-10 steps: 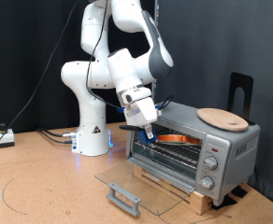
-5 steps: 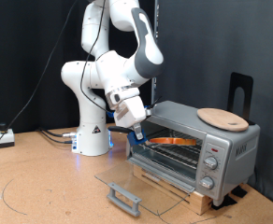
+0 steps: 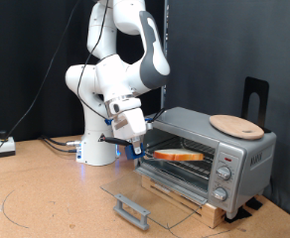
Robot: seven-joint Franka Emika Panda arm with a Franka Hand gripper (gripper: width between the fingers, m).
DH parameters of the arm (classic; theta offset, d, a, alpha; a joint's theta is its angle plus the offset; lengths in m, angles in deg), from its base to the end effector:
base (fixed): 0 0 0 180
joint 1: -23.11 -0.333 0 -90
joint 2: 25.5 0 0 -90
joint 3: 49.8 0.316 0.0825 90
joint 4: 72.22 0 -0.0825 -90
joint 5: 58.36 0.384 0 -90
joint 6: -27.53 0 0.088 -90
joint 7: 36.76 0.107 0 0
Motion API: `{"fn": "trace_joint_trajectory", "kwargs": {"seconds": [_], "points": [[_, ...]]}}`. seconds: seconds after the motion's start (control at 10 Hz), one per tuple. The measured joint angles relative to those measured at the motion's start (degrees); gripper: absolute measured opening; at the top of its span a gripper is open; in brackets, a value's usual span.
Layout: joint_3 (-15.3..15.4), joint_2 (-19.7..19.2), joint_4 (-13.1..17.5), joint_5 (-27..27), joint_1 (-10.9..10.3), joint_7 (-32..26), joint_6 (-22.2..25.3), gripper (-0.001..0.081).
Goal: Make a piece of toast with the oven
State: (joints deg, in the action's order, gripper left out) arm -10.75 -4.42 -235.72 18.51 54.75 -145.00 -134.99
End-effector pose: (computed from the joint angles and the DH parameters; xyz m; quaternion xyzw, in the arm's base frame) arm 0.3519 -0.0272 0.2947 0.8952 0.3724 0.2435 0.0234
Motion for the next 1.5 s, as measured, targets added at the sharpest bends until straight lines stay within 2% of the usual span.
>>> {"fn": "trace_joint_trajectory", "kwargs": {"seconds": [0.3,0.6,0.8,0.9,1.2,1.5], "points": [[-0.07,0.22,0.25,-6.33,2.76,3.63,3.00,0.0396],[-0.04,2.96,1.00,-13.97,4.20,13.44,9.86,0.0396],[0.00,6.75,1.52,-18.48,4.36,20.92,16.92,0.0396],[0.00,8.66,1.56,-19.59,4.34,22.85,19.45,0.0396],[0.57,12.39,1.33,-21.96,4.33,26.79,23.86,0.0396],[2.16,14.29,0.93,-24.02,4.35,31.52,27.00,0.0396]]}}
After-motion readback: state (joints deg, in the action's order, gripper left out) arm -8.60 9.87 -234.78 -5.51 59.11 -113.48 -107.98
